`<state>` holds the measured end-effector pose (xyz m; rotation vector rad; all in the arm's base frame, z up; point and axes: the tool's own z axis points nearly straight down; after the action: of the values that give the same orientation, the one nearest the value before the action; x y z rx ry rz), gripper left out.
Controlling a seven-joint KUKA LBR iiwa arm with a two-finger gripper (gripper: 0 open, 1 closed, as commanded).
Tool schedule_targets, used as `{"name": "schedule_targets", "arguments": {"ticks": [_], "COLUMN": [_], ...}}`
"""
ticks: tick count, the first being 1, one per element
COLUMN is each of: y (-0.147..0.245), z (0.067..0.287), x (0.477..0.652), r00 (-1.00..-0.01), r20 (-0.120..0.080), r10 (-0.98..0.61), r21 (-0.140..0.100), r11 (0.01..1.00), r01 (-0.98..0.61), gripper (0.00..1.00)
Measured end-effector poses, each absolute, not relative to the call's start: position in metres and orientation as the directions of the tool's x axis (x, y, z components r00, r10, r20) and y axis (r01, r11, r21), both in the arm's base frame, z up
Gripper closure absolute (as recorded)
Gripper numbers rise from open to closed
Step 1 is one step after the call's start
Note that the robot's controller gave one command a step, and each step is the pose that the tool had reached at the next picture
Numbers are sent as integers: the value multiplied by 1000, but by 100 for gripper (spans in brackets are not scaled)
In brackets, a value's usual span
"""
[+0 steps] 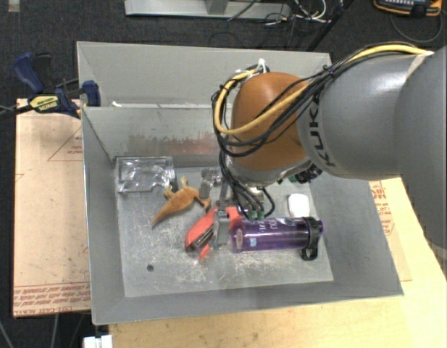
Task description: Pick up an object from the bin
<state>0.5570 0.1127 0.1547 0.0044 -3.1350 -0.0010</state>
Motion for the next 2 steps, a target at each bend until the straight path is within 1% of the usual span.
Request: {"name": "schedule_targets", "arguments": {"ticks": [1,2], "y": [112,112], "z": [159,135], "x": [558,568], "r00": [-1000,-1000], "r20": [0,-2], "r10": [0,21], "r21": [1,3], "r11": [1000,1000], "r01": [0,21], "gripper": [0,0]}}
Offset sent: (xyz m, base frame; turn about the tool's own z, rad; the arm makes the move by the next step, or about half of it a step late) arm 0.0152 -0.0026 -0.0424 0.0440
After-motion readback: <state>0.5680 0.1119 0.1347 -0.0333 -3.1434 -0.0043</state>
